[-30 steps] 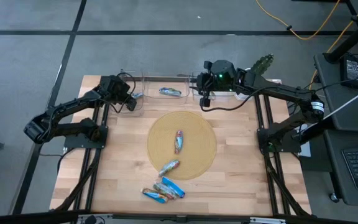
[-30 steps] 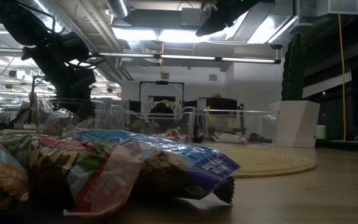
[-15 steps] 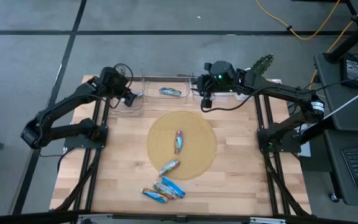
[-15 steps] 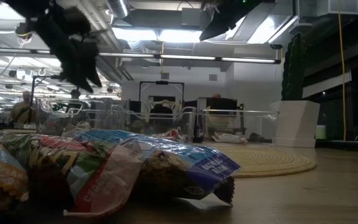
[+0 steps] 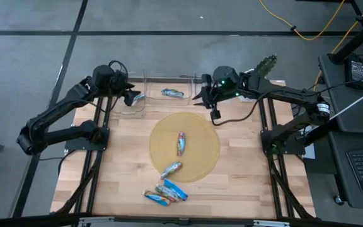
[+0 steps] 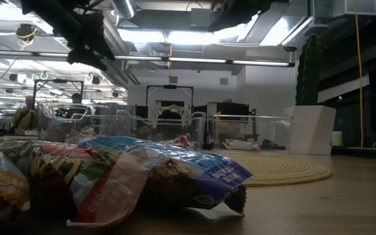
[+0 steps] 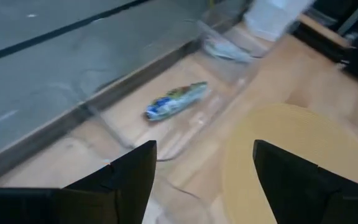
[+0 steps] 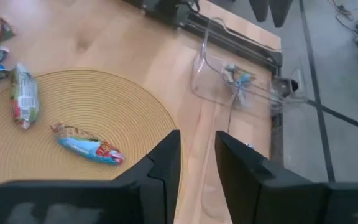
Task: Pick and place Granola Bars by type
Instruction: Put the red granola bar into the right transparent bin
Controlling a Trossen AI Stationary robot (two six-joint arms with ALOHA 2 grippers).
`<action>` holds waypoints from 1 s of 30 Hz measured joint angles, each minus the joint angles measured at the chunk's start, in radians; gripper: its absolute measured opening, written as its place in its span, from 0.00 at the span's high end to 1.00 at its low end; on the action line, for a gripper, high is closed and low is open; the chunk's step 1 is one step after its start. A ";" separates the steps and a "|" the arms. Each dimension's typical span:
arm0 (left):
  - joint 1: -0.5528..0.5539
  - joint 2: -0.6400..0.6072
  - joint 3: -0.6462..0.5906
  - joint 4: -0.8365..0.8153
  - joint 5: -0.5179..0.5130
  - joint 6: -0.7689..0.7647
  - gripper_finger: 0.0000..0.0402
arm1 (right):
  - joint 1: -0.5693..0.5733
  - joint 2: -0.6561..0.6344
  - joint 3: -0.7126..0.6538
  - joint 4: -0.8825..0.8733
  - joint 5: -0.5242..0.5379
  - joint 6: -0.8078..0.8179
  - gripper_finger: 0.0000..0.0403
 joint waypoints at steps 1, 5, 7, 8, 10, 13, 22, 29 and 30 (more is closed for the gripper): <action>-0.016 -0.004 0.000 0.000 0.008 -0.001 0.36 | 0.006 0.002 0.000 0.000 0.000 0.000 0.74; -0.078 -0.017 0.000 0.001 0.005 -0.016 0.37 | 0.023 0.005 0.000 -0.002 -0.006 -0.005 0.74; -0.107 -0.023 0.000 0.001 -0.010 -0.037 0.37 | 0.033 0.005 0.000 -0.003 -0.037 -0.029 0.74; -0.121 -0.026 0.000 0.002 -0.017 -0.046 0.37 | 0.040 0.005 0.000 -0.003 -0.049 -0.039 0.74; -0.150 -0.031 0.000 0.005 -0.019 -0.059 0.37 | 0.055 0.005 0.000 -0.003 -0.056 -0.052 0.74; -0.198 -0.042 0.000 0.015 -0.012 -0.081 0.37 | 0.071 0.005 0.000 -0.003 -0.052 -0.051 0.74; -0.383 -0.144 0.000 0.229 0.179 -0.100 0.37 | 0.128 0.005 0.000 -0.003 -0.044 0.002 0.70; -0.495 -0.213 0.000 0.325 0.152 -0.119 0.37 | 0.161 0.007 0.000 -0.003 0.014 0.023 0.66; -0.503 -0.216 0.000 0.325 0.150 -0.119 0.37 | 0.162 0.009 0.000 -0.003 0.014 0.023 0.65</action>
